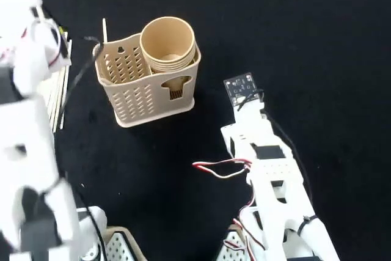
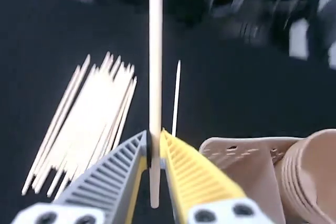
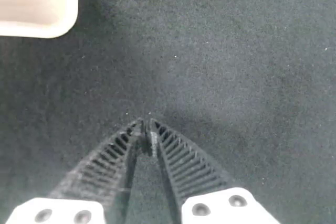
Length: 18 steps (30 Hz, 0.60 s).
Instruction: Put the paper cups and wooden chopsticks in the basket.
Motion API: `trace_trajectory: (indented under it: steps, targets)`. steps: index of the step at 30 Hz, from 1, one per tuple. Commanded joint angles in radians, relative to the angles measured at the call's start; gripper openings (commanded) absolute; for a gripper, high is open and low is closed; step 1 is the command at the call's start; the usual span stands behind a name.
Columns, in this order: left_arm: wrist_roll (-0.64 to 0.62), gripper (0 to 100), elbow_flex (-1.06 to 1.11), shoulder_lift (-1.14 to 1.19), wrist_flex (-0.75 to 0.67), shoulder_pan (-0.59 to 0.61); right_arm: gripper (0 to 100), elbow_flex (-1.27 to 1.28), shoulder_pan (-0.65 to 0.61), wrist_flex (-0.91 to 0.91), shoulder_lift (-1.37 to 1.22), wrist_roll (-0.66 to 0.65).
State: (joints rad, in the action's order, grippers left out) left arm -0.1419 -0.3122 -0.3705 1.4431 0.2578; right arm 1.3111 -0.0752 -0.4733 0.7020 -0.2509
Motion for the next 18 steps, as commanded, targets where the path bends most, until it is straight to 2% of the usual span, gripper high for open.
trace_trajectory:
  steps: [1, 4, 9, 11, 15, 18]
  targets:
    - [0.008, 3, 0.435, -0.339, -0.354, -0.008, 1.5, -0.01, -0.009, 0.018, 0.03, -0.003]
    - [0.006, 3, 0.717, -0.522, -0.615, -0.028, 1.5, -0.01, -0.009, 0.018, 0.03, -0.003]
    - [0.009, 3, 1.115, -0.772, -1.02, -0.15, 1.5, -0.01, -0.009, 0.018, 0.03, -0.003]
    - [0.014, 3, 1.224, -0.835, -1.142, -0.213, 1.5, -0.01, -0.009, 0.018, 0.03, -0.003]
    - [0.109, 3, 1.349, -0.845, -1.215, -0.321, 1.5, -0.01, -0.009, 0.018, 0.03, -0.003]
    - [0.106, 3, 1.372, -0.821, -1.218, -0.334, 1.5, -0.01, -0.009, 0.018, 0.03, -0.003]
